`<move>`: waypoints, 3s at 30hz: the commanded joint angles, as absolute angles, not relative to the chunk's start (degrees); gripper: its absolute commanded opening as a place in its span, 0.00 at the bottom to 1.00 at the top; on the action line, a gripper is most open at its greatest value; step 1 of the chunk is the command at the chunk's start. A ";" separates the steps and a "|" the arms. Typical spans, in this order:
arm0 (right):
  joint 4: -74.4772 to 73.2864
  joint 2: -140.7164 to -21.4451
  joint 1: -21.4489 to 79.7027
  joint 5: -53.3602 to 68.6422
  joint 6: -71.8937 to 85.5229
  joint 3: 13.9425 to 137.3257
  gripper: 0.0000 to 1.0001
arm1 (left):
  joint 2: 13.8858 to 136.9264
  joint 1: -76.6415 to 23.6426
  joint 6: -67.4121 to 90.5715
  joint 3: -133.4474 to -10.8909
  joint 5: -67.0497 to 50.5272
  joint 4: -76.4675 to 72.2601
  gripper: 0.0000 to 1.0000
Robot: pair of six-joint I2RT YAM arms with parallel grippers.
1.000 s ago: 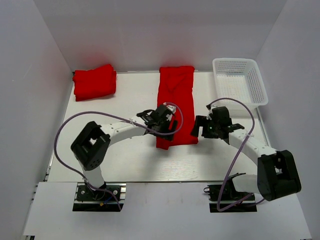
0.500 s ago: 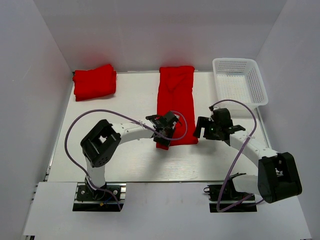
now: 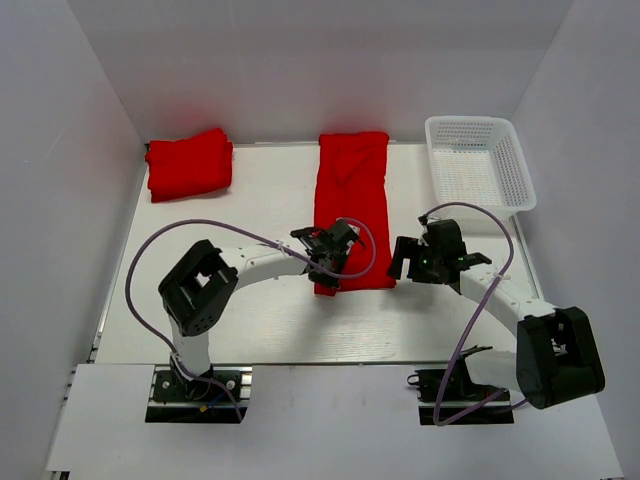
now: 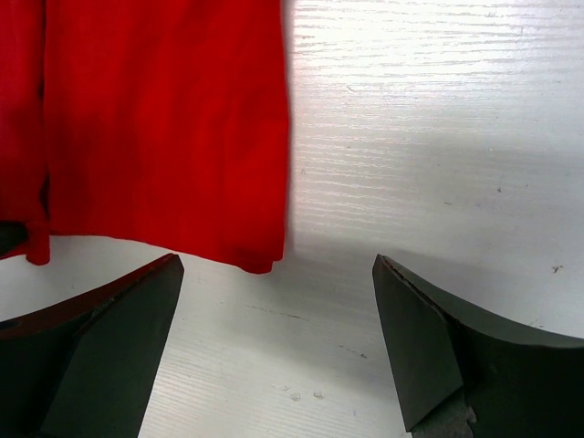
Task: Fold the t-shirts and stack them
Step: Rotate the tshirt 90 degrees
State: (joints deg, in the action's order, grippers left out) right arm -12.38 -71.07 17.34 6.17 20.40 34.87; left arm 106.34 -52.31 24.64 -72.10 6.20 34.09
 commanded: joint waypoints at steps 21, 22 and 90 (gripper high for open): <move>-13.45 -70.84 17.14 8.61 18.98 35.77 0.90 | 104.13 -52.56 17.31 -78.92 -5.43 31.02 0.00; -13.53 -70.49 17.14 8.61 19.07 35.68 0.90 | 104.93 -52.56 16.36 -79.97 -6.49 31.55 0.00; -19.24 -95.89 41.04 -21.79 20.21 60.12 0.90 | 86.04 -43.59 37.97 -52.91 13.72 28.56 1.00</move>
